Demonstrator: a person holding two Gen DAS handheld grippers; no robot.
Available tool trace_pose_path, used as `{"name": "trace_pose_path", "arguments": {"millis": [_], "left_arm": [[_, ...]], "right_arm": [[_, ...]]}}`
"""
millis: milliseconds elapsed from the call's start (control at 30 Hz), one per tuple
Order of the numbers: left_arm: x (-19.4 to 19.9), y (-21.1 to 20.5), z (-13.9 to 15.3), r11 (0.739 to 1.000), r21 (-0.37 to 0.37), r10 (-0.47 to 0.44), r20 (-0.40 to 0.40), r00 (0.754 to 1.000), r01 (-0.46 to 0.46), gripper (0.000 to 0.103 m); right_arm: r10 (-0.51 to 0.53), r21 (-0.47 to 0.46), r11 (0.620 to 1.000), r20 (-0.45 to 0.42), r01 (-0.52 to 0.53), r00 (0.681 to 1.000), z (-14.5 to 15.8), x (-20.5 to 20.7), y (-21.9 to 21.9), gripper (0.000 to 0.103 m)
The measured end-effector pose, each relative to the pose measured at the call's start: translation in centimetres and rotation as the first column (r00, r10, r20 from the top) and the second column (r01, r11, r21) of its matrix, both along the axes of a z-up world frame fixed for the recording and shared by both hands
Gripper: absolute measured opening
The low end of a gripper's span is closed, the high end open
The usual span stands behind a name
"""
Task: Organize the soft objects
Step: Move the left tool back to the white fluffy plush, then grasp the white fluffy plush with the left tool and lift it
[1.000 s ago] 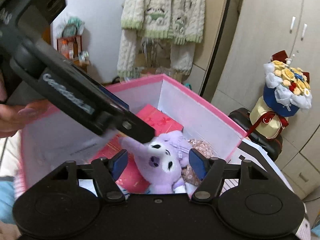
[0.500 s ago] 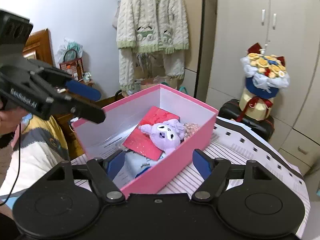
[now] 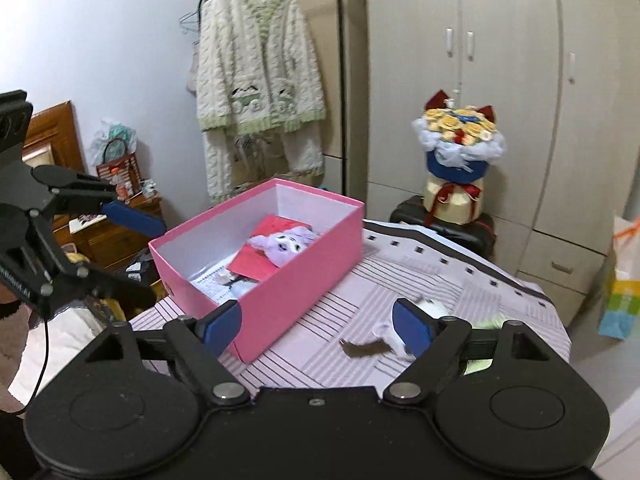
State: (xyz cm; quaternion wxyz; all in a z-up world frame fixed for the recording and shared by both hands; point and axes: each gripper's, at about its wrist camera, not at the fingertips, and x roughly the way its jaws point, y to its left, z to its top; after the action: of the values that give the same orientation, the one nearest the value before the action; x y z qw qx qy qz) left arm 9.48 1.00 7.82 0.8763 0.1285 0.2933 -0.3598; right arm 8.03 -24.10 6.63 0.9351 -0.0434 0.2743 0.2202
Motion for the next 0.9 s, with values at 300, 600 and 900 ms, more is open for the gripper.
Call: {"name": "trace_pose_path", "arguments": {"millis": [300,600,900], "left_arm": [[0.1,-4.8,-2.7,0.997,0.005,-0.079,-0.080,0.994,0.079,0.089],[3.2,-8.1,-5.7,1.000,-0.031,0.001,-0.012,1.000,-0.001,0.098],[9.2,-11.4,-8.2,0.994,-0.099,0.040,-0.160,0.986,-0.056,0.095]], "right_arm": [[-0.039,-0.006,0.999,0.002,0.039,0.999,-3.8,-2.7,-3.0,0.087],[-0.065,-0.023,0.998,0.016,0.065,0.998,-8.2,-0.4,-3.7,0.090],[-0.090,0.016,0.996,0.008,0.090,0.996,-12.6,5.0,-3.5,0.090]]}}
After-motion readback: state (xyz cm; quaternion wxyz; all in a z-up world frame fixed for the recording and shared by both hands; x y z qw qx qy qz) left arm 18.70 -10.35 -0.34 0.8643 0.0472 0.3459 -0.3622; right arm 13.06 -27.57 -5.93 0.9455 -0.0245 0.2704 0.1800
